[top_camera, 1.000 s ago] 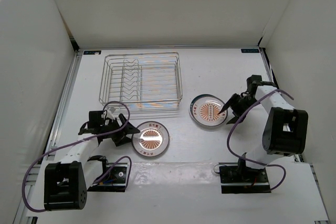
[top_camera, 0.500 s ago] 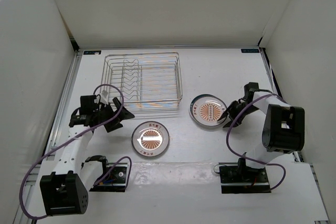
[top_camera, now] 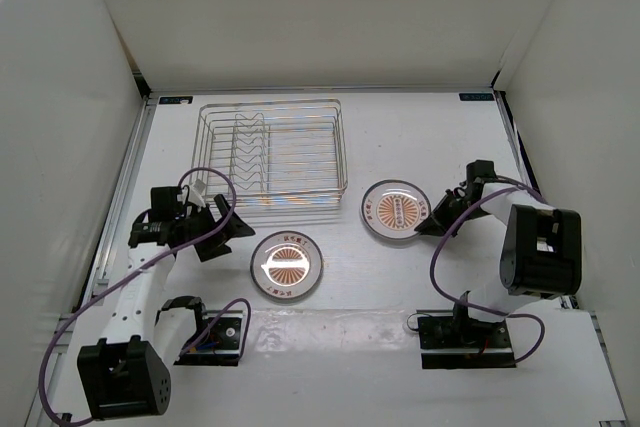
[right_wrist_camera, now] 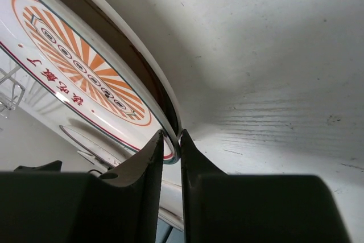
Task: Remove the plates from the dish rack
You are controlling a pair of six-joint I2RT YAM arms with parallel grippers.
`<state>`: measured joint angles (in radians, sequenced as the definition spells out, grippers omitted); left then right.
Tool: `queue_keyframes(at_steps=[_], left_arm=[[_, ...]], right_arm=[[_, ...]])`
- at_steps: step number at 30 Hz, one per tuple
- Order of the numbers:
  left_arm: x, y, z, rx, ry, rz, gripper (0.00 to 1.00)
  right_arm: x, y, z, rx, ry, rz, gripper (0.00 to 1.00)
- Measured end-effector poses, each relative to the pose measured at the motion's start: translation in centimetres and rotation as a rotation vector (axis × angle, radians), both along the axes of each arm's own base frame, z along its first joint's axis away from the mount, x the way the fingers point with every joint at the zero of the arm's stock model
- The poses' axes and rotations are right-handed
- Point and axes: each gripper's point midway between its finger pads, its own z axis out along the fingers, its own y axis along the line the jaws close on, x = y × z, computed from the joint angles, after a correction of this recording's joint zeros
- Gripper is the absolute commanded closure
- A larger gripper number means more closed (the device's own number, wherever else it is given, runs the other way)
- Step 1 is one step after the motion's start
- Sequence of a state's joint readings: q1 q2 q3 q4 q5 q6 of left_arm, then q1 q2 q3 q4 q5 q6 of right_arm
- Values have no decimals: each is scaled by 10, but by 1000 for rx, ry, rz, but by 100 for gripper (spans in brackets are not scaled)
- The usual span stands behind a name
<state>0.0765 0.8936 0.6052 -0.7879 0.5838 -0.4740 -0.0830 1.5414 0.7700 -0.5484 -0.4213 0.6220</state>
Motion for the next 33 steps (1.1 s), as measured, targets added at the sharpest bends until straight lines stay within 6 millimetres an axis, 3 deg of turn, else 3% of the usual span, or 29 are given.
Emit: queue_keyframes(at_steps=[2, 16, 21, 28, 33], left_arm=[[-1, 0, 0, 0, -1, -2, 0], [-2, -2, 11, -7, -56, -1, 0], [-4, -3, 13, -14, -65, -3, 0], [-8, -5, 12, -27, -60, -1, 0], [-8, -5, 14, -27, -72, -1, 0]], right_arm=[[1, 0, 1, -1, -10, 1, 100], [8, -1, 33, -12, -143, -2, 100], [-1, -2, 47, -31, -193, -18, 100], [-10, -2, 45, -32, -162, -23, 100], [-16, 4, 61, 5, -192, -4, 100]])
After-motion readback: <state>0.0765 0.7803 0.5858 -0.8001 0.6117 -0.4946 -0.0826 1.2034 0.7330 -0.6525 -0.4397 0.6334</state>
